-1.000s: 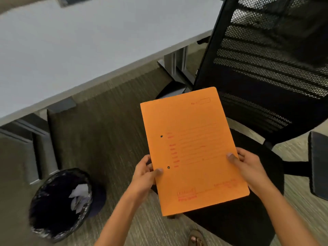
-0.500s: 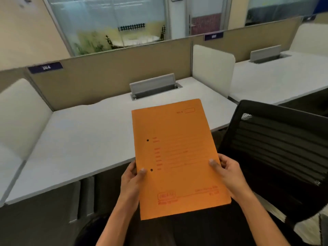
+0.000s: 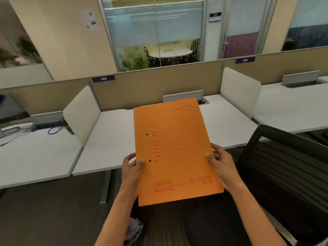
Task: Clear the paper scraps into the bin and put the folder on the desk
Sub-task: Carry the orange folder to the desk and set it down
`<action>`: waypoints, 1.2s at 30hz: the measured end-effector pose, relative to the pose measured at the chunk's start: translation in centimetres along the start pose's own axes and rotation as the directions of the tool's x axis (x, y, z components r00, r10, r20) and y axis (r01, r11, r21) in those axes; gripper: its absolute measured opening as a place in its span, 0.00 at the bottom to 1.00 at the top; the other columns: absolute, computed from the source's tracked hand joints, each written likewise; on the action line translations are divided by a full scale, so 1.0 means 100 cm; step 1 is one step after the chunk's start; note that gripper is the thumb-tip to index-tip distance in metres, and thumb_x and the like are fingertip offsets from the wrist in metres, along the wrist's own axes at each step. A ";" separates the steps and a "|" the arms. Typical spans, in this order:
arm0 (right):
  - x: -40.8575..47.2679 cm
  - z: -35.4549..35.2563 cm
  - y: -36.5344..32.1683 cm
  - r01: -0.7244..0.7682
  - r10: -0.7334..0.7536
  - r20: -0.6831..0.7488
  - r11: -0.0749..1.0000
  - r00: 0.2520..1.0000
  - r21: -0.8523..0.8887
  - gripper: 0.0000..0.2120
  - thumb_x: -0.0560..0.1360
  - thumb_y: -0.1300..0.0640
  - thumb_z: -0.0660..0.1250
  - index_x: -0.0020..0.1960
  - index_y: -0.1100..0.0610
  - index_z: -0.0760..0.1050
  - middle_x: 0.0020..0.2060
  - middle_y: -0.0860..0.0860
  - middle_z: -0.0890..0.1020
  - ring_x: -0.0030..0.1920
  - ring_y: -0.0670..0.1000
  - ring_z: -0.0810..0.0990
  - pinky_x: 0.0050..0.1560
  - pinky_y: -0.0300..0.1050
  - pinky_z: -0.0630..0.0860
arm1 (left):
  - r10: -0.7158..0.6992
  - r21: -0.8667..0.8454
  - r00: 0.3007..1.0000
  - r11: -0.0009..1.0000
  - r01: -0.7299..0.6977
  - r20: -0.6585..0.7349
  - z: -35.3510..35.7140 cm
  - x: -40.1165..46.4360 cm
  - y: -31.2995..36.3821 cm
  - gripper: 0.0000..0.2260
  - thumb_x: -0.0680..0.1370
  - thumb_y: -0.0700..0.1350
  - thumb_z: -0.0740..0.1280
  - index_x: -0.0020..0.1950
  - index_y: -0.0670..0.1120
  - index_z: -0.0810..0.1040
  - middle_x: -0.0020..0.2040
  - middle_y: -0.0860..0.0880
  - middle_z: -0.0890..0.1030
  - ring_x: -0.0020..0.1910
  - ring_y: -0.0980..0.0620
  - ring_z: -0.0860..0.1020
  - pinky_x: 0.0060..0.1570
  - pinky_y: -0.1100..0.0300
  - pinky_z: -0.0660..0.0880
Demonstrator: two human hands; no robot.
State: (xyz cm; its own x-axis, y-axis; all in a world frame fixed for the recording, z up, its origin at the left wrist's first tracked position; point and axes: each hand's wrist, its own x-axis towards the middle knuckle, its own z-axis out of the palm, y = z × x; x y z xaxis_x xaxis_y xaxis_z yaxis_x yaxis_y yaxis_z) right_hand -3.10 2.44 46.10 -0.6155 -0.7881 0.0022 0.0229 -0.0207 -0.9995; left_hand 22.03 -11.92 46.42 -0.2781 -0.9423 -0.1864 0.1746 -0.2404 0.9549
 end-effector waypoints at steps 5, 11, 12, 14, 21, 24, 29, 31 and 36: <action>-0.002 0.022 -0.015 0.043 -0.042 0.020 0.998 0.999 -0.037 0.17 0.80 0.55 0.67 0.67 0.45 0.70 0.50 0.54 0.87 0.49 0.54 0.87 0.51 0.60 0.84 | 0.032 -0.036 0.999 0.999 -0.033 -0.031 -0.017 -0.008 0.022 0.16 0.78 0.41 0.70 0.62 0.52 0.69 0.56 0.43 0.82 0.48 0.42 0.85 0.41 0.44 0.83; 0.013 0.054 -0.016 0.015 -0.012 0.034 0.998 0.999 -0.064 0.18 0.80 0.51 0.67 0.68 0.44 0.69 0.56 0.52 0.84 0.53 0.54 0.85 0.48 0.54 0.84 | 0.042 -0.021 0.996 0.999 -0.044 -0.085 -0.041 0.012 0.029 0.15 0.79 0.40 0.69 0.62 0.50 0.70 0.55 0.42 0.83 0.44 0.44 0.86 0.38 0.47 0.83; 0.019 0.060 -0.015 0.012 -0.009 0.037 0.998 0.999 -0.070 0.19 0.80 0.51 0.68 0.69 0.45 0.70 0.56 0.52 0.84 0.53 0.54 0.85 0.49 0.55 0.84 | 0.036 -0.025 0.996 0.999 -0.038 -0.087 -0.044 0.019 0.029 0.15 0.79 0.40 0.69 0.62 0.51 0.70 0.55 0.42 0.83 0.44 0.44 0.86 0.37 0.47 0.83; 0.033 0.072 -0.013 0.005 -0.002 0.041 0.996 0.999 -0.084 0.19 0.80 0.52 0.68 0.69 0.46 0.70 0.56 0.53 0.84 0.54 0.56 0.84 0.52 0.60 0.83 | 0.024 -0.033 0.996 0.999 -0.027 -0.089 -0.051 0.036 0.028 0.15 0.79 0.40 0.69 0.61 0.51 0.70 0.55 0.42 0.83 0.45 0.43 0.86 0.37 0.47 0.83; 0.093 0.116 0.006 -0.039 0.041 0.010 0.994 0.999 -0.106 0.20 0.79 0.52 0.68 0.70 0.46 0.70 0.56 0.52 0.84 0.52 0.54 0.86 0.48 0.57 0.85 | 0.024 -0.009 0.996 1.000 -0.025 -0.084 -0.069 0.118 0.028 0.13 0.78 0.41 0.70 0.59 0.51 0.70 0.51 0.44 0.85 0.42 0.45 0.86 0.35 0.49 0.83; 0.126 0.134 0.009 -0.041 0.040 -0.010 0.992 0.999 -0.117 0.21 0.78 0.51 0.69 0.70 0.47 0.70 0.55 0.51 0.84 0.49 0.53 0.87 0.43 0.52 0.85 | 0.048 0.018 0.996 0.999 -0.046 -0.077 -0.073 0.161 0.034 0.12 0.79 0.43 0.69 0.58 0.53 0.70 0.50 0.45 0.85 0.41 0.46 0.87 0.32 0.53 0.82; 0.175 0.164 0.013 -0.048 0.044 -0.034 0.989 0.998 -0.141 0.22 0.77 0.50 0.69 0.69 0.46 0.70 0.56 0.52 0.84 0.51 0.54 0.86 0.46 0.55 0.85 | 0.055 0.060 0.996 0.997 -0.051 -0.069 -0.080 0.220 0.043 0.11 0.79 0.45 0.69 0.58 0.53 0.70 0.52 0.44 0.84 0.42 0.46 0.87 0.35 0.51 0.83; 0.188 0.175 0.014 -0.055 0.051 -0.035 0.991 0.998 -0.126 0.23 0.76 0.49 0.69 0.70 0.47 0.70 0.57 0.53 0.84 0.52 0.55 0.86 0.49 0.59 0.85 | 0.061 0.078 0.996 0.995 -0.056 -0.061 -0.083 0.238 0.049 0.11 0.79 0.45 0.69 0.58 0.53 0.70 0.53 0.45 0.84 0.42 0.46 0.87 0.35 0.50 0.83; 0.217 0.193 0.014 -0.052 0.047 -0.048 0.992 0.998 -0.118 0.21 0.77 0.49 0.69 0.68 0.46 0.70 0.57 0.54 0.84 0.51 0.54 0.86 0.47 0.56 0.85 | 0.070 0.120 0.995 0.991 -0.062 -0.065 -0.085 0.273 0.062 0.12 0.79 0.44 0.69 0.59 0.52 0.69 0.53 0.46 0.84 0.42 0.46 0.86 0.35 0.51 0.83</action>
State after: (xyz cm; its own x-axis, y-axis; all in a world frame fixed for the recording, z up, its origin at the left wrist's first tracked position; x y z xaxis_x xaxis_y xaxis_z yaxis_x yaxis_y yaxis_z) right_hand -1.21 -26.58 45.37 -0.6511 -0.7576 -0.0460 -0.0384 0.0934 -0.9949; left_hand 23.53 -41.15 45.25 -0.2031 -0.9700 -0.1334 0.0773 -0.1517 0.9854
